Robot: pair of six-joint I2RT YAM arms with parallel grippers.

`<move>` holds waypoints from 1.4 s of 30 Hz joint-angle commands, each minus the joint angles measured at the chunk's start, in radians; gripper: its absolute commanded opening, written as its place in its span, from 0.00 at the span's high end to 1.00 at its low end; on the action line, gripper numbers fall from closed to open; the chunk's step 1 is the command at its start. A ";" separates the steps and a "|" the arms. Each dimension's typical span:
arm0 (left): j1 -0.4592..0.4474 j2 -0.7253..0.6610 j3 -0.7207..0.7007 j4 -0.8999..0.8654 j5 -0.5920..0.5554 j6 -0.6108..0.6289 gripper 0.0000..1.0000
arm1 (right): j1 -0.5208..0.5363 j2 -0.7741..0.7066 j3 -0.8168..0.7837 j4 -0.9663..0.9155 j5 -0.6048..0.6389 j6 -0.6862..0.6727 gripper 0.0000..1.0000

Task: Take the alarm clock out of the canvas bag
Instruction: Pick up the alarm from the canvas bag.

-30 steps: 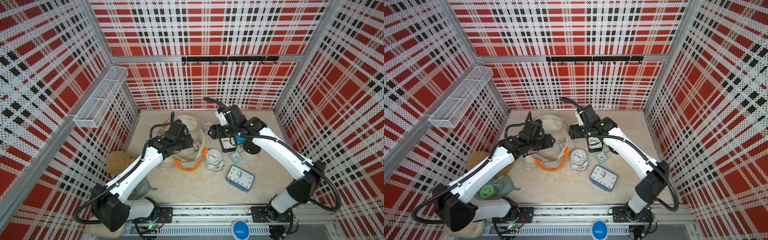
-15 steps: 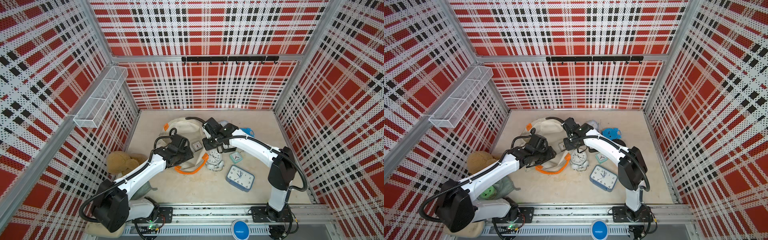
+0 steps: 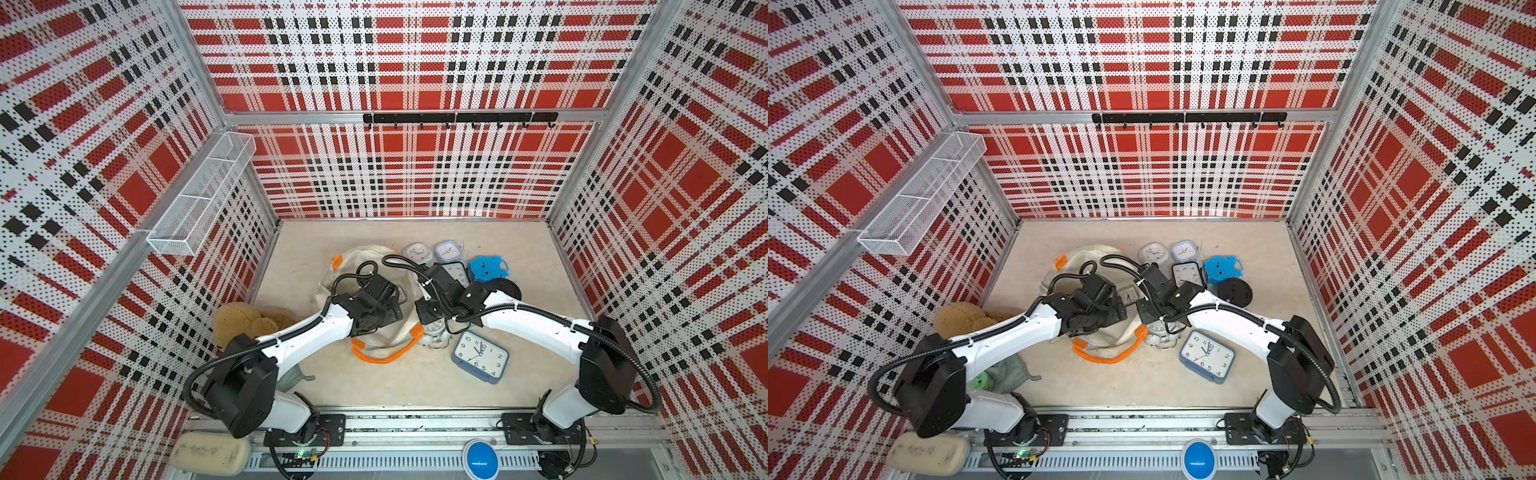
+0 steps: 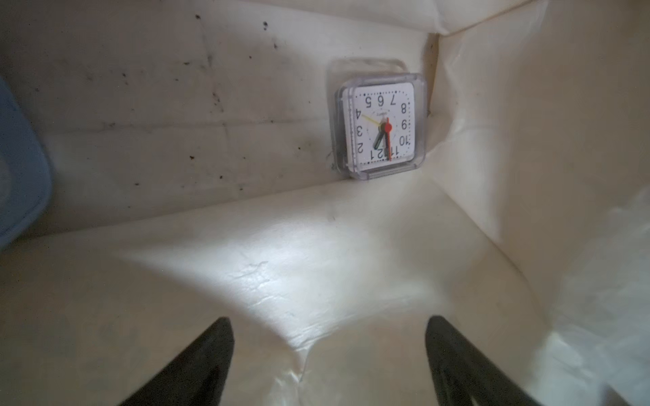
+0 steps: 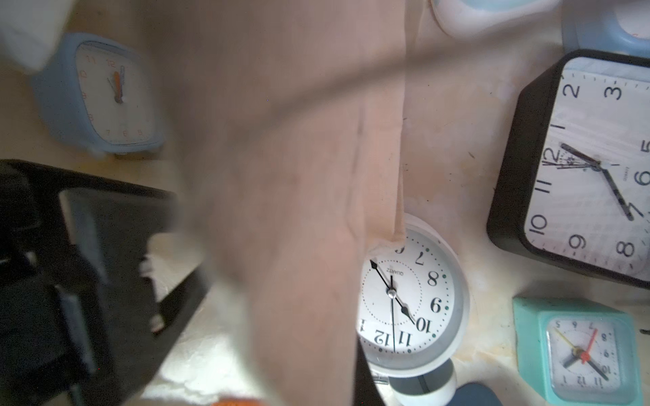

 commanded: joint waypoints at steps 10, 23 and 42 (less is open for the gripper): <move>-0.016 0.217 0.142 0.107 -0.117 -0.034 0.08 | 0.002 -0.049 -0.101 0.082 -0.055 0.012 1.00; -0.015 0.398 0.258 0.093 -0.180 -0.024 0.03 | 0.011 -0.072 -0.126 0.104 -0.078 0.008 1.00; 0.031 0.529 0.515 -0.224 -0.299 0.064 0.23 | 0.022 -0.100 -0.153 0.129 -0.065 0.002 1.00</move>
